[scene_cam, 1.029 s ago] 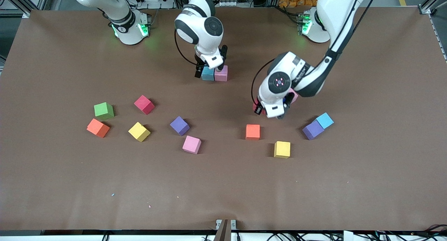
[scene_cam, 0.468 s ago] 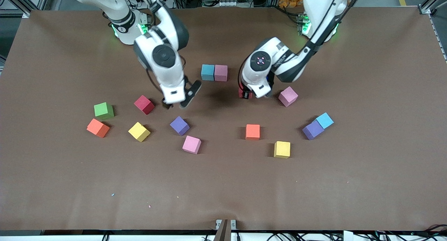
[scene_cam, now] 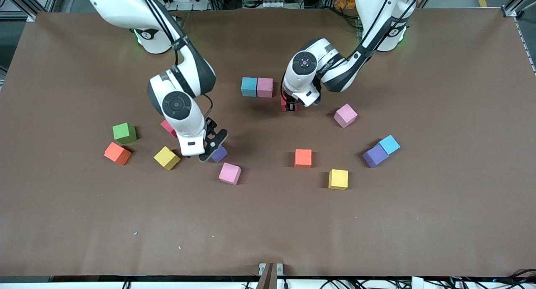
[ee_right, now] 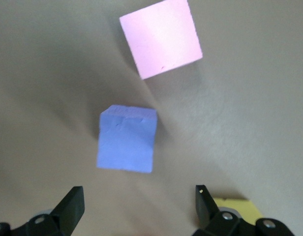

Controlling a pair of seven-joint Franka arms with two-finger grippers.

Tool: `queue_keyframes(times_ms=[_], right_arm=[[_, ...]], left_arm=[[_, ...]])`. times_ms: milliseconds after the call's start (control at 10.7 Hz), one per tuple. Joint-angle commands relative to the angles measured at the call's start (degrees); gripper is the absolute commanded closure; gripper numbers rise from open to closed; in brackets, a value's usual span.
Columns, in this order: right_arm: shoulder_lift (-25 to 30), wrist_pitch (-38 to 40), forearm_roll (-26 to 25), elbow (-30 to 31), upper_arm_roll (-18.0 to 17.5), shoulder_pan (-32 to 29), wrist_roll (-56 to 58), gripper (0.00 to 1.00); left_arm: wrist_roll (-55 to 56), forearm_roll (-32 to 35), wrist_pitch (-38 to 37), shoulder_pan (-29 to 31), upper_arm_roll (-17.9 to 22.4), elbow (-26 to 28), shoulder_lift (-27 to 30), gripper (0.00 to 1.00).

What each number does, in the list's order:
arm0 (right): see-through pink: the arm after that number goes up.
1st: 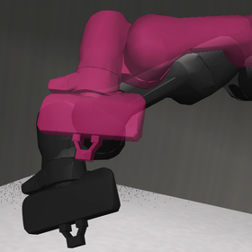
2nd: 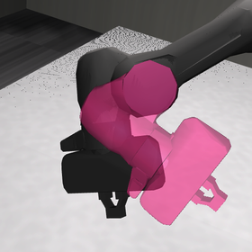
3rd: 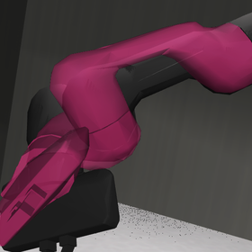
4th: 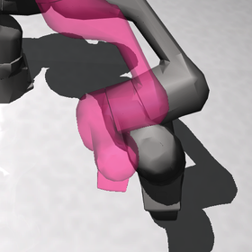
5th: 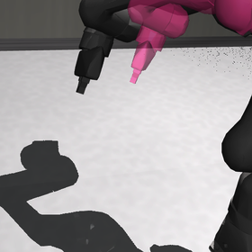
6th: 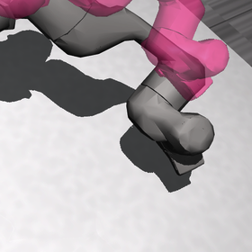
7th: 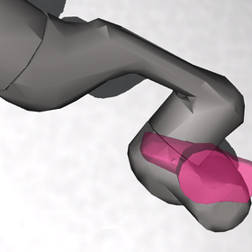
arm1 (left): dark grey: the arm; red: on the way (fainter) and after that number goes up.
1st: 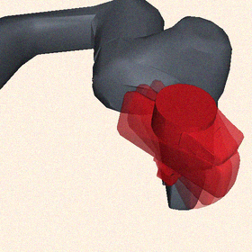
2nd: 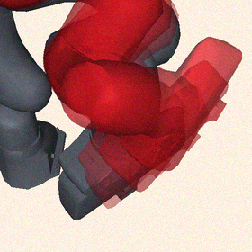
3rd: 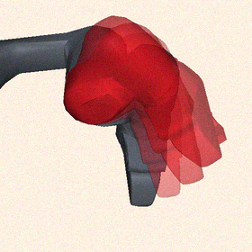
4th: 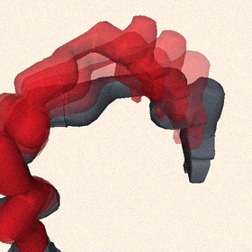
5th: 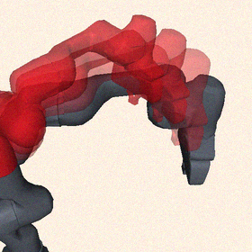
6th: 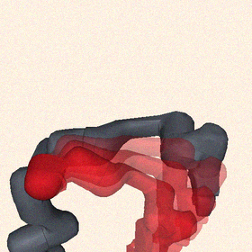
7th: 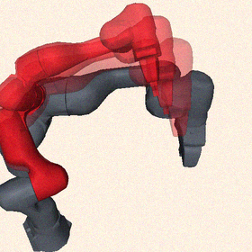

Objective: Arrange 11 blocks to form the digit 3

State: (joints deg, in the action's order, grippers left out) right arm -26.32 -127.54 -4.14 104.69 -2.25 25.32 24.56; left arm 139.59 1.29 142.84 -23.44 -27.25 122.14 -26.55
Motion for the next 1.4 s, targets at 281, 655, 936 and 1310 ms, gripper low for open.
queue_keyframes(times_ms=[281, 655, 936, 1310], right_arm=[[-2.3, -3.1, -0.2, -0.6, -1.1, -0.4, 3.7, 0.00], [-4.7, -7.3, -0.1, -0.5, -1.1, 0.3, 3.1, 0.00], [-6.5, -10.5, -0.1, -0.6, -1.1, 1.8, 1.2, 0.00], [-8.3, -12.9, -0.1, -0.5, -1.1, 1.3, -0.2, 0.00]], left_arm=[[3.0, -0.8, 2.9, -0.7, -3.2, 4.8, 1.8, 1.00], [2.9, -0.4, 8.7, -2.0, -3.7, 7.5, 1.7, 1.00], [3.0, -0.4, 10.3, -2.2, -3.7, 7.6, 1.2, 1.00], [3.0, -0.4, 11.5, -2.7, -3.7, 7.6, 1.0, 1.00]])
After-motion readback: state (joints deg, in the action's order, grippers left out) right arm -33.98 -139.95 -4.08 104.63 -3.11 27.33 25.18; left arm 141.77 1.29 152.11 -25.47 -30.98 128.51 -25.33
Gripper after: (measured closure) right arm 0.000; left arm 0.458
